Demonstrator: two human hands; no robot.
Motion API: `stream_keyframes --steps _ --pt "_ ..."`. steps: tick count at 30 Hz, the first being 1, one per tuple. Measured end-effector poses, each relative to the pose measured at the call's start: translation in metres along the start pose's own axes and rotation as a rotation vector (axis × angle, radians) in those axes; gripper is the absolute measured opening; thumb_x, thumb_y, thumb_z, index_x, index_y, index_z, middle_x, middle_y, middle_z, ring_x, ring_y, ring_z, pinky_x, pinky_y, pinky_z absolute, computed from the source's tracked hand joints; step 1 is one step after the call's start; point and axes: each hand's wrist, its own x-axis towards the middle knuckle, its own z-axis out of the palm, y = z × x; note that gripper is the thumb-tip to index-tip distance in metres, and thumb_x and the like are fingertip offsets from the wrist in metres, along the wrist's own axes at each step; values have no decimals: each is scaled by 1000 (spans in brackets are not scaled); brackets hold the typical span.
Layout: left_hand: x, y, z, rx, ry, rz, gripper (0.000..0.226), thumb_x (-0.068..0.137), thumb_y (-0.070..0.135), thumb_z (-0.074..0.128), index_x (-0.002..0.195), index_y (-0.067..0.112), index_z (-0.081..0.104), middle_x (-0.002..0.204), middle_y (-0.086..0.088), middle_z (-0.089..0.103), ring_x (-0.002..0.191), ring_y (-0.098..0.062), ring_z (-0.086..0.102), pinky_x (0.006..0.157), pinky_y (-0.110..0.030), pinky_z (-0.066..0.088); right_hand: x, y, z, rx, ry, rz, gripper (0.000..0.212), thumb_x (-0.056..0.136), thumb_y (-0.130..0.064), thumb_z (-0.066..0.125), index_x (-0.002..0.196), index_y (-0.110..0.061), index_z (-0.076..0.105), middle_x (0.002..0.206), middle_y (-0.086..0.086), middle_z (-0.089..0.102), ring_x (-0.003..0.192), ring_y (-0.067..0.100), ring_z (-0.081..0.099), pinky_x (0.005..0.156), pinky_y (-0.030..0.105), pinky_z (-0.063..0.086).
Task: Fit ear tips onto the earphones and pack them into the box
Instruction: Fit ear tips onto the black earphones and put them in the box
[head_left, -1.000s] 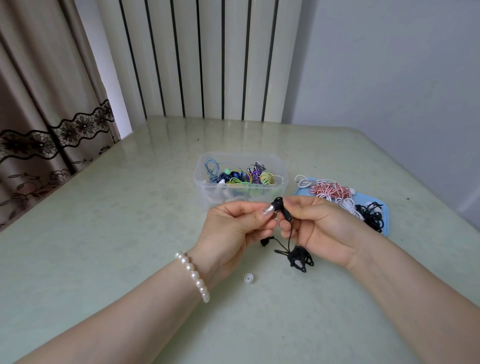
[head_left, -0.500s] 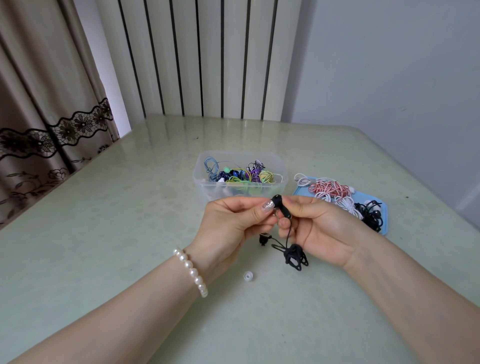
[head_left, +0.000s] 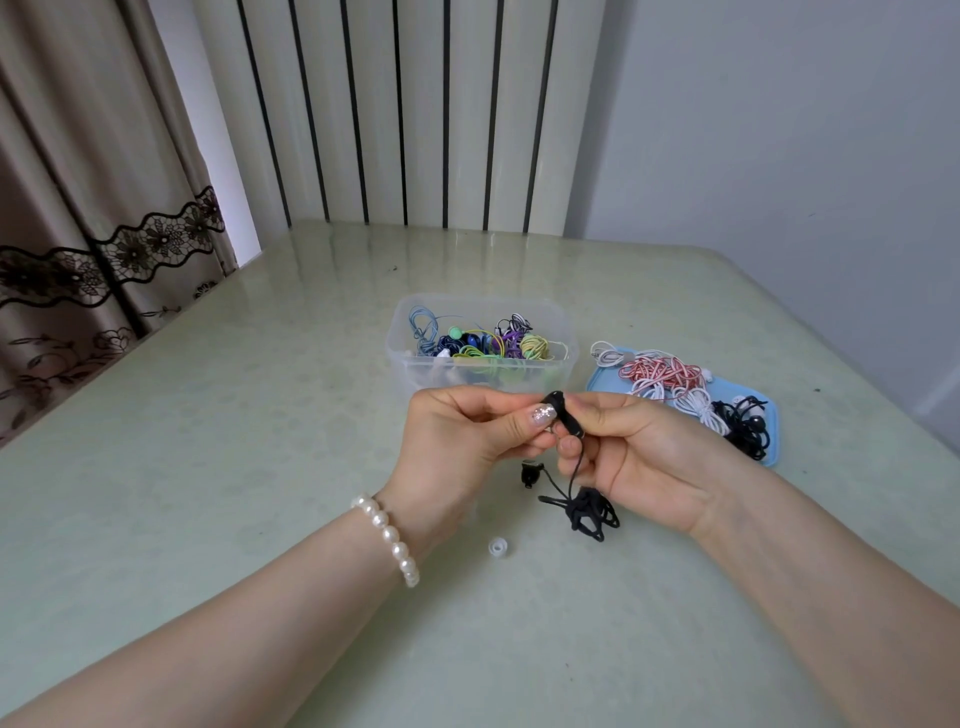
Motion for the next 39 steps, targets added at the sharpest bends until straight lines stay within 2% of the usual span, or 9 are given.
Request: stream_keyframes --steps 10,13,16,20,24,28,31,34,39 --pt "7 15 -16 81 -70 -104 16 60 11 67 74 5 72 70 -10 72 61 -14 68 63 -22 57 1 -6 3 -195 66 -149 14 65 -14 63 77 -6 64 57 3 64 45 11 57 47 19 43" --pt "10 24 -29 208 -16 -108 18 57 10 69 73 3 70 65 -10 70 57 -15 67 61 -22 57 -2 -11 -5 -457 184 -164 3 77 -8 65 78 -10 67 60 1 65 47 12 58 51 21 39" --pt "12 35 -45 373 -6 -143 7 60 3 72 66 7 71 57 -5 67 51 -11 62 58 -19 55 -3 -15 -17 -718 289 -168 11 79 -7 66 73 -17 67 60 -1 66 48 11 55 47 17 35" --pt "16 41 -59 778 -8 -127 13 73 -1 72 68 11 72 45 7 60 42 1 50 47 -10 44 -1 -14 -22 -917 255 -102 14 81 -2 64 70 -12 66 63 6 64 47 13 50 43 12 39" --pt "18 38 -64 984 -38 -104 9 73 5 75 75 14 75 43 16 58 42 6 48 48 -4 37 7 -6 -26 -1160 268 -6 25 81 -1 62 62 -16 64 58 2 64 45 12 53 57 23 46" --pt "17 31 -63 1085 -91 -111 12 72 8 76 81 16 75 64 13 65 54 6 54 60 -7 43 12 -3 -30 -1207 317 -22 29 81 -3 61 59 -21 63 56 -2 63 46 8 53 59 24 48" --pt "18 31 -64 1115 -94 -119 12 73 10 75 81 19 75 62 15 62 50 9 52 55 -4 40 16 0 -30 -1226 385 -204 27 81 -6 65 61 -26 63 57 -9 59 51 4 52 67 24 46" --pt "17 32 -64 1137 -94 -121 12 73 11 75 80 20 75 62 16 61 53 6 52 55 -5 40 20 5 -22 -1155 419 -353 5 78 -16 70 74 -14 72 59 -7 60 59 8 51 65 22 40" --pt "16 33 -63 1139 -102 -129 11 73 12 75 78 21 75 67 13 65 63 -2 57 66 -17 47 26 12 -12 -1186 335 -318 12 76 -26 73 73 -15 74 58 -3 61 52 5 47 54 18 37"
